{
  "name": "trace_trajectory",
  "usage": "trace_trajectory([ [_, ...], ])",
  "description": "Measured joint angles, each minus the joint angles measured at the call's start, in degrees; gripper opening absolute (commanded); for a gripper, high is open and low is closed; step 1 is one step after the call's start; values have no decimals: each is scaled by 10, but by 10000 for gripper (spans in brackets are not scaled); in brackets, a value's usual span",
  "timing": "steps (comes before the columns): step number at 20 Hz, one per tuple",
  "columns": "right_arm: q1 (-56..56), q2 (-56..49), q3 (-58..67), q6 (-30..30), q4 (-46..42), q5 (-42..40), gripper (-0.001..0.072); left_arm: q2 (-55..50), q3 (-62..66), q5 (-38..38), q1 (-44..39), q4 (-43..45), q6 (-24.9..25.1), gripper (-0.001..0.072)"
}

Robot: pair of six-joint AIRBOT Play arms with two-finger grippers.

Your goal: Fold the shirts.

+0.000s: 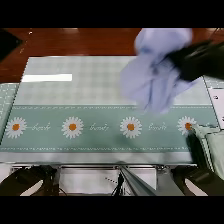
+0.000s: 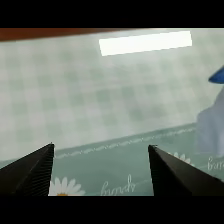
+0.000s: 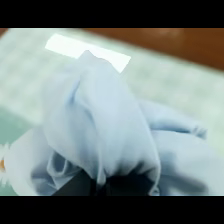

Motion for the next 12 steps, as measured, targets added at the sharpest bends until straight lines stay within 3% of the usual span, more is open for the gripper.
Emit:
trace_trajectory([
  [6, 142, -74, -188, 8, -5, -107, 33, 5, -76, -58, -3, -23, -31, 718],
  [7, 152, -90, -204, 12, -7, -122, 96, 5, -96, -62, -4, -31, -35, 718],
  [8, 159, -104, -215, 16, -7, -135, 349, 6, -119, -65, -6, -39, -39, 718],
  [9, 164, -115, -223, 19, -7, -149, 539, 5, -142, -63, -9, -45, -40, 719],
  [12, 171, -121, -229, 21, -24, -162, 556, 5, -226, -37, -25, -56, -45, 718],
])
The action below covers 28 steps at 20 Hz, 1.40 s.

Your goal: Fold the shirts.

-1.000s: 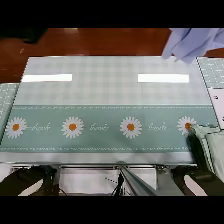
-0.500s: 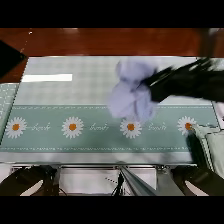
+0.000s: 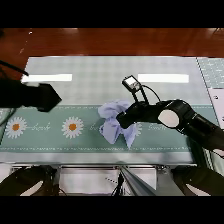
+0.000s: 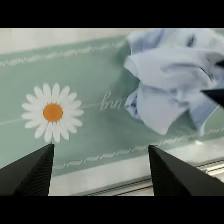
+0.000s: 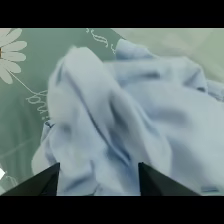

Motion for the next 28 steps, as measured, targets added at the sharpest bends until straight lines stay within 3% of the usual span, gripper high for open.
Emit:
trace_trajectory([
  [5, -38, 75, 19, 18, -140, 83, 539, 1, -181, 86, -40, -29, 4, 718],
  [8, -122, 127, 24, 30, -214, 136, 539, 3, -303, 186, -56, -89, 24, 716],
  [10, -202, 145, 25, 32, -214, 156, 540, 3, -378, 264, -61, -137, 45, 716],
  [16, -412, 125, 25, -34, -27, 198, 540, -18, -500, 460, -68, -306, 167, 716],
  [19, -450, 89, 25, -67, 66, 222, 540, -54, -514, 518, -69, -373, 232, 698],
  [20, -457, 76, 25, -73, 92, 229, 539, -69, -517, 534, -69, -397, 255, 635],
  [24, -468, 29, 25, -88, 177, 242, 539, -130, -520, 579, -70, -494, 341, 633],
  [25, -469, 21, 25, -90, 189, 245, 539, -141, -520, 591, -70, -519, 358, 604],
  [26, -470, 14, 25, -92, 200, 247, 540, -152, -518, 601, -70, -539, 376, 481],
  [27, -471, 9, 25, -93, 205, 248, 539, -163, -516, 608, -70, -557, 392, 299],
  [28, -471, 5, 25, -94, 209, 249, 539, -172, -513, 613, -70, -571, 404, 162],
])
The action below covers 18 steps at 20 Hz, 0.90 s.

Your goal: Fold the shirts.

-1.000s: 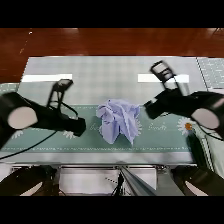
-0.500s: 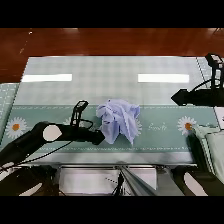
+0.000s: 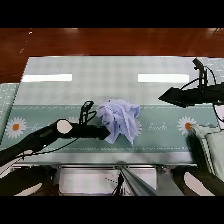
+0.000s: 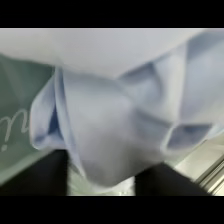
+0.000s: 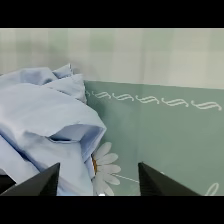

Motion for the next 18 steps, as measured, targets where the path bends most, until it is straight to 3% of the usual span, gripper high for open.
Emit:
trace_trajectory([
  [1, 0, -3, 0, -1, 2, 1, 538, -8, 3, 3, 0, -11, 9, 35],
  [6, 16, -16, -8, -4, -2, 1, 541, -24, 10, -20, 0, -36, 30, 27],
  [10, 72, -54, -20, -9, -3, -27, 596, -26, 11, -58, 0, -41, 35, 27],
  [18, 166, -147, -24, -10, 132, -146, 596, -26, 11, -87, 0, -43, 38, 27],
])
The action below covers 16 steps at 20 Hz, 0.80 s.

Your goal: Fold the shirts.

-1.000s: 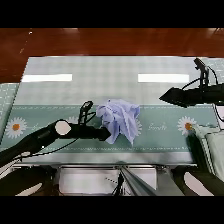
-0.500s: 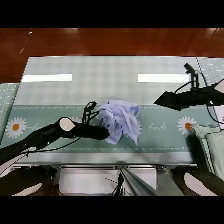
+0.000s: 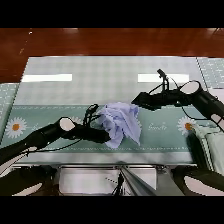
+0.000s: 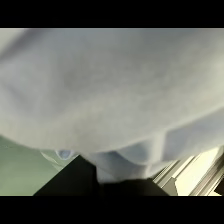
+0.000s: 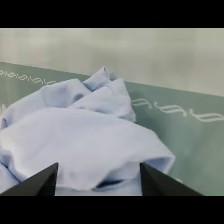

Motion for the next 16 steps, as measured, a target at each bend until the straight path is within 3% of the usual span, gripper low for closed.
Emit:
trace_trajectory([
  [6, 43, -30, 0, 12, 33, -28, 578, 0, 0, -3, 0, 0, 0, 27],
  [7, 47, -32, 0, 18, 35, -30, 527, 0, 0, -3, 0, 0, 0, 27],
  [8, 50, -33, 0, 21, 36, -31, 382, 0, 0, -3, 0, 0, 0, 27],
  [9, 54, -35, 0, 23, 38, -36, 117, 0, 0, -3, 0, 0, 0, 27],
  [10, 57, -35, 0, 26, 38, -35, 32, 0, 0, -3, 0, 0, 0, 27],
  [16, 34, -11, 12, 4, 33, -34, 31, 35, 3, -12, 13, 3, -1, 24],
])
